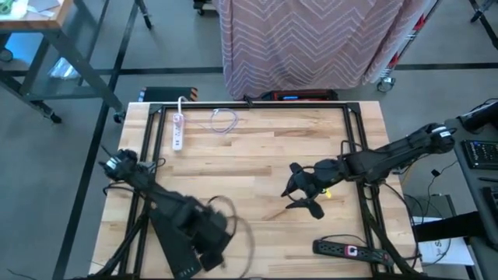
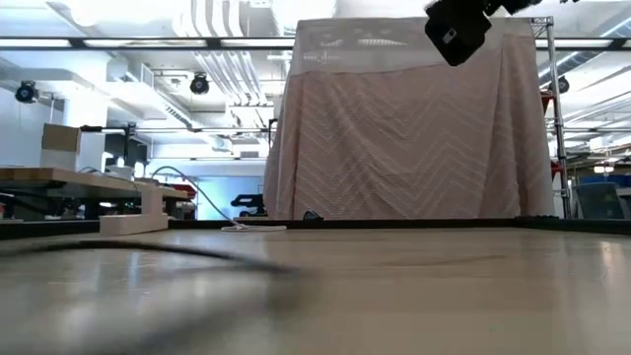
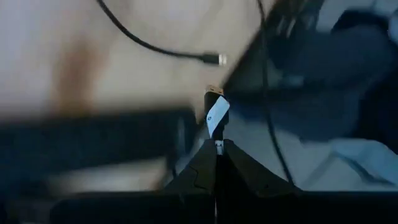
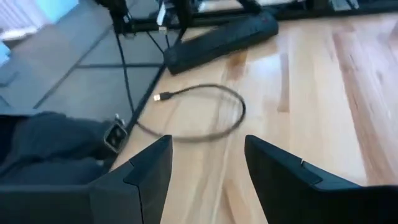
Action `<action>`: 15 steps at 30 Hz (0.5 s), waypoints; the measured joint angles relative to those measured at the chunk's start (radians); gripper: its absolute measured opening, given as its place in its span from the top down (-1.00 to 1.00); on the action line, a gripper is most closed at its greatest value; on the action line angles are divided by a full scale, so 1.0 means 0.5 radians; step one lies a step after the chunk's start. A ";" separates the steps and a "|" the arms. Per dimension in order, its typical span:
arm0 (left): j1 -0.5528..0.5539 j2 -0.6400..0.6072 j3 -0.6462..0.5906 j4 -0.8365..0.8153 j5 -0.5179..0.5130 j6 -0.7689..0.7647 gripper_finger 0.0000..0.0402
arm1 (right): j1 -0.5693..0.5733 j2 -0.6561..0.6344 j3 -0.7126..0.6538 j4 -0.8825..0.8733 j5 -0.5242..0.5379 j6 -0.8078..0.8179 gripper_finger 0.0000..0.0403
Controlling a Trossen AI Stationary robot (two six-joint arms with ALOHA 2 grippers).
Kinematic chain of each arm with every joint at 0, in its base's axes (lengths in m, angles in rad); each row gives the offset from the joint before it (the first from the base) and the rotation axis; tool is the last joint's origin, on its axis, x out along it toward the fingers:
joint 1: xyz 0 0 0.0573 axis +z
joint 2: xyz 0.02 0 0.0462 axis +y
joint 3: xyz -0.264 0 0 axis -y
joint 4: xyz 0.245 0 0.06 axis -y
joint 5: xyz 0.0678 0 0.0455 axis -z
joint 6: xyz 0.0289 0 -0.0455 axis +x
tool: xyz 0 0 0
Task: Insert USB
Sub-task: Insert the left black charger cable into the left black outlet extension
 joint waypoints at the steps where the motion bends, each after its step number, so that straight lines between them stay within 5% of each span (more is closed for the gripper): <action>1: -0.038 0.001 0.000 -0.031 0.070 -0.118 1.00 | 0.010 0.014 0.000 0.006 0.007 0.004 0.05; 8: -0.311 0.082 -0.004 -0.048 0.301 -0.779 1.00 | 0.080 0.107 -0.001 0.182 0.037 0.086 0.05; 15: -0.404 0.257 -0.004 0.076 0.248 -0.920 1.00 | 0.112 0.139 0.000 0.235 0.058 0.170 0.05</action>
